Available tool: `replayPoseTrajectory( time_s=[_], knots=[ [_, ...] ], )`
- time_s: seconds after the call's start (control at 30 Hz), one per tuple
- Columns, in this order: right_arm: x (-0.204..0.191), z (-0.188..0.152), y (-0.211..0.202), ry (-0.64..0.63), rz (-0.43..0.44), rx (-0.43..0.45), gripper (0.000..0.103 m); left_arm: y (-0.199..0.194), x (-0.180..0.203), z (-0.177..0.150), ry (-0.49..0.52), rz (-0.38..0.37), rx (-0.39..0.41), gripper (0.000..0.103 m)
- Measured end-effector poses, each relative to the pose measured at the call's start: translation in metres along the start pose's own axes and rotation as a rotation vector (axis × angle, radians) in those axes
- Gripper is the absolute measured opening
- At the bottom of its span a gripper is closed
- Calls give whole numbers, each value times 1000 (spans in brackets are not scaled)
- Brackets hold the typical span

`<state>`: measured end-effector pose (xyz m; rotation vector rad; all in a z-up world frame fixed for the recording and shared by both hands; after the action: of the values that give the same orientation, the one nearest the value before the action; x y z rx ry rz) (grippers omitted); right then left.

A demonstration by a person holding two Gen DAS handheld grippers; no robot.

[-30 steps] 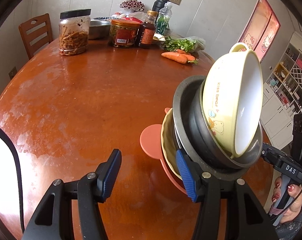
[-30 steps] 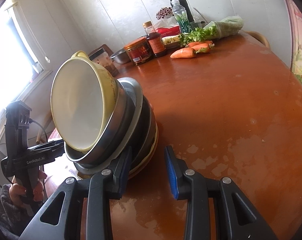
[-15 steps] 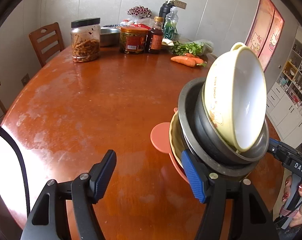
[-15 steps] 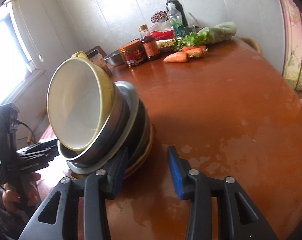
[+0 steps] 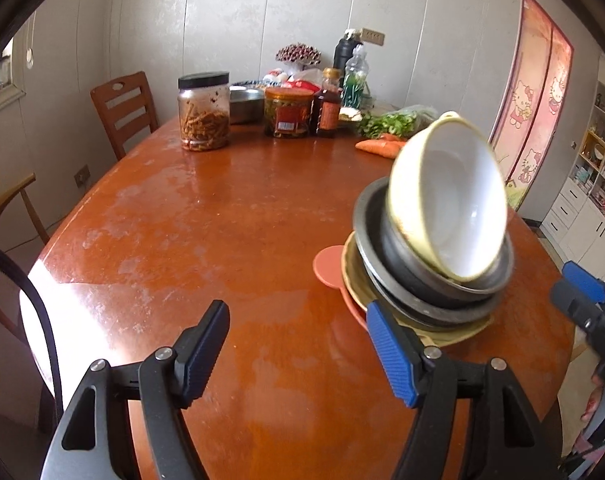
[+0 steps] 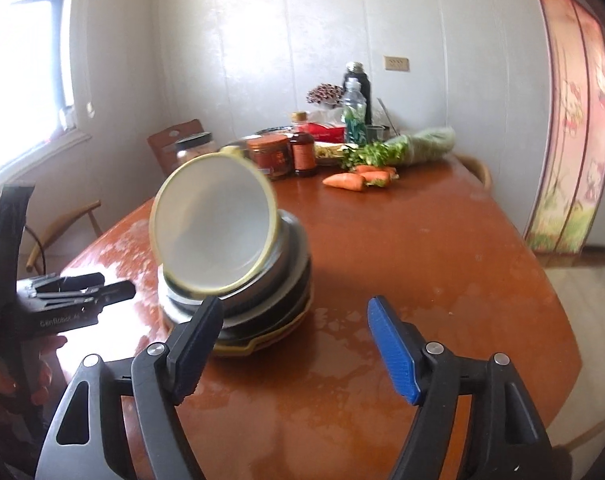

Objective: Organize plates and bowls
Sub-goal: 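Open the right gripper while the left gripper lowers the bowl stack onto the grey pan, then open the left gripper and withdraw both grippers from the stack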

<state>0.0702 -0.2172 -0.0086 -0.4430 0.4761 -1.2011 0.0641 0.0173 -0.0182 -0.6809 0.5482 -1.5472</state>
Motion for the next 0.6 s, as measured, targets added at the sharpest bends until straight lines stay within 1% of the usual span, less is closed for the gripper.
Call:
replayPoseTrajectory(
  time_s=[0.1,0.13,0.2,0.27,0.33,0.37,0.5,0.6],
  knots=[
    [-11,-4,-6,-18,-14,17,79,-7,8,-4,1,-6,15,73],
    [-13,-6,-9,-20,-25,32,81,-9,12,-6,4,-5,19,74],
    [-15,-10,-11,-18,-34,56,82,-11,20,-10,19,-9,17,77],
    [-18,-18,-9,-24,-37,49,83,-10,25,-14,21,-9,11,78],
    [-20,-25,-7,-40,-69,34,84,-9,31,-19,25,-10,3,78],
    [-21,-28,-8,-45,-84,40,84,-8,35,-21,32,-3,-3,78],
    [-25,-37,-15,-29,-83,69,86,-8,42,-29,38,12,-13,80],
    [-26,-44,-21,-21,-111,98,92,-10,44,-34,39,27,-8,84]
  ],
)
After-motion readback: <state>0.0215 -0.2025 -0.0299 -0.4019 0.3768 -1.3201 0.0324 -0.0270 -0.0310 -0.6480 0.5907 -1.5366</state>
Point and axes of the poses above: each gripper's, at about its wrist camera, not at the fingertips, and y roughly the way its jaws point, x to its right, z to its top, the point moved 4 cm from there along y, roughly the way its jaws point, and after that the axes turned 1 degree about y, right-handed, at the moved point
